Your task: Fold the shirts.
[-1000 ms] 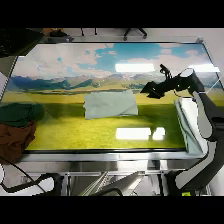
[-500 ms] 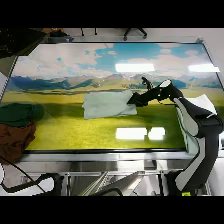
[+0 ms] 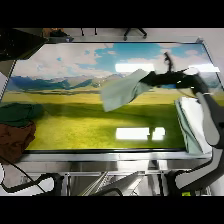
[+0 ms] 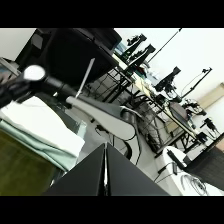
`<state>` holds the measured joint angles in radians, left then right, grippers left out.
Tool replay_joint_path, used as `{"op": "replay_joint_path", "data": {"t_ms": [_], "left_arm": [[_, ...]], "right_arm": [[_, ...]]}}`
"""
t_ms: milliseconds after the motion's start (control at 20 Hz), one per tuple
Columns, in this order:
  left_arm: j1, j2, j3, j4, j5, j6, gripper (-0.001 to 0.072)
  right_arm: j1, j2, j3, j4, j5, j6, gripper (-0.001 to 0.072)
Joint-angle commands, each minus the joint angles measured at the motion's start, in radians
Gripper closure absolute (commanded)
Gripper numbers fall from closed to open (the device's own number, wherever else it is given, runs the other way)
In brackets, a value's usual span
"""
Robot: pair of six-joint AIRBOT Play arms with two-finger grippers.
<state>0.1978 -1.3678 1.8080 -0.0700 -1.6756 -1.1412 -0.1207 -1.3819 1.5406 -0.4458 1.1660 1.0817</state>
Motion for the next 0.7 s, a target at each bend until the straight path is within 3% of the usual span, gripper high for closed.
{"op": "replay_joint_path", "data": {"t_ms": [0, 250, 650], "left_arm": [[0.000, 0.000, 0.000, 0.000, -0.025, 0.000, 0.0690], [0.000, 0.000, 0.000, 0.000, -0.058, 0.000, 0.0690], [0.000, 0.000, 0.000, 0.000, -0.087, 0.026, 0.0690]], "right_arm": [[-0.211, 0.166, 0.051, 0.018, -0.019, 0.077, 0.0688], [-0.572, 0.289, 0.068, 0.016, 0.043, 0.188, 0.0688], [-0.948, 0.300, 0.068, -0.085, 0.475, 0.415, 0.0688]]}}
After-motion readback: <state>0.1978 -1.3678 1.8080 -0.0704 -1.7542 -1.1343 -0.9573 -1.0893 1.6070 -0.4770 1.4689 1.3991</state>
